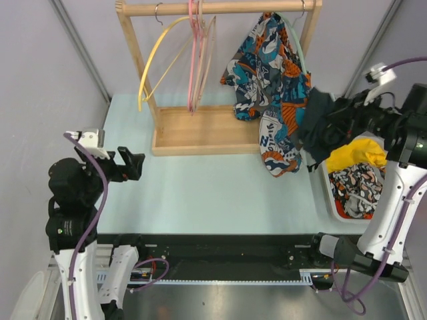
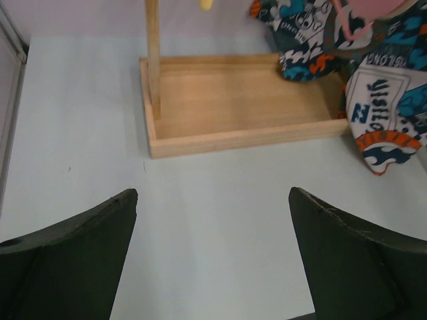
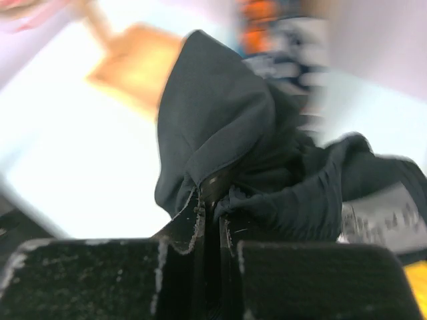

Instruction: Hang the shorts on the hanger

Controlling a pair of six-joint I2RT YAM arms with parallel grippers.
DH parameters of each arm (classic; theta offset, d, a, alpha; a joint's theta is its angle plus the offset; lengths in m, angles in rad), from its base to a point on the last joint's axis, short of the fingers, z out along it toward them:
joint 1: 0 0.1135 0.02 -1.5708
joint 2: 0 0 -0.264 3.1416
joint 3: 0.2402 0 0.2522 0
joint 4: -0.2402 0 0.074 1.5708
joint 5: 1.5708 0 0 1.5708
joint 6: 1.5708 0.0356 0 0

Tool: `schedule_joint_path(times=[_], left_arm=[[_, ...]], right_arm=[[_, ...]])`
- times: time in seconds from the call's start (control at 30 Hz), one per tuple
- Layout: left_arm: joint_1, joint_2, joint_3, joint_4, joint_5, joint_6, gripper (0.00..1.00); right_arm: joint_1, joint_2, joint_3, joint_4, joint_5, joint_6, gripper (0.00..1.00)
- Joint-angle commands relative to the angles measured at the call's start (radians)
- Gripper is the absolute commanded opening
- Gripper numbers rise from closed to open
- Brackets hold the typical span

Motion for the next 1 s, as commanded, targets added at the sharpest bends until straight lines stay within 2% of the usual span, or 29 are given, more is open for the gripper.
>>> schedule_joint_path(times=[0.0, 0.1, 0.27, 0.37, 0.47, 0.6, 0.7, 0.77, 0.8, 0.83, 0.9, 0.93, 0.97], left_arm=[[0.008, -0.003, 0.07, 0.032, 0.073, -0.051, 1.0], [0.006, -0.018, 0.064, 0.023, 0.168, 0.028, 1.0], [0.006, -0.07, 0.034, -0.044, 0.38, 0.215, 1.0], [0.006, -0.101, 0.014, -0.101, 0.47, 0.349, 1.0], [0.006, -0.093, 0.002, -0.147, 0.478, 0.435, 1.0], [0.005, -0.029, 0.013, -0.211, 0.517, 0.554, 1.0], [0.006, 0.006, 0.017, -0.282, 0.562, 0.63, 1.0], [0.006, 0.02, 0.008, -0.276, 0.559, 0.634, 1.0], [0.006, 0.02, -0.007, -0.271, 0.557, 0.642, 1.0], [0.006, 0.02, -0.016, -0.262, 0.548, 0.651, 1.0], [0.006, 0.022, -0.038, -0.259, 0.545, 0.686, 1.0], [0.006, 0.023, -0.047, -0.265, 0.551, 0.705, 1.0], [0.006, 0.023, -0.055, -0.276, 0.554, 0.731, 1.0]], right_arm=[[0.173, -0.043, -0.044, -0.132, -0.129, 0.05, 0.0], [0.223, -0.123, -0.193, -0.063, -0.16, 0.096, 0.0], [0.342, -0.191, -0.389, -0.069, -0.151, 0.082, 0.0], [0.428, -0.179, -0.42, -0.059, -0.099, 0.071, 0.0], [0.503, -0.137, -0.432, -0.024, -0.051, 0.074, 0.0], [0.687, -0.055, -0.455, 0.098, 0.145, 0.1, 0.0], [0.778, 0.027, -0.455, 0.207, 0.268, 0.157, 0.03], [0.882, 0.073, -0.455, 0.269, 0.322, 0.209, 0.17], [0.917, 0.122, -0.455, 0.333, 0.386, 0.229, 0.3], [0.997, 0.145, -0.452, 0.362, 0.414, 0.247, 0.52], [1.059, 0.191, -0.448, 0.39, 0.419, 0.22, 0.67], [1.12, 0.223, -0.449, 0.395, 0.42, 0.202, 0.78], [1.14, 0.239, -0.449, 0.39, 0.425, 0.185, 0.81]])
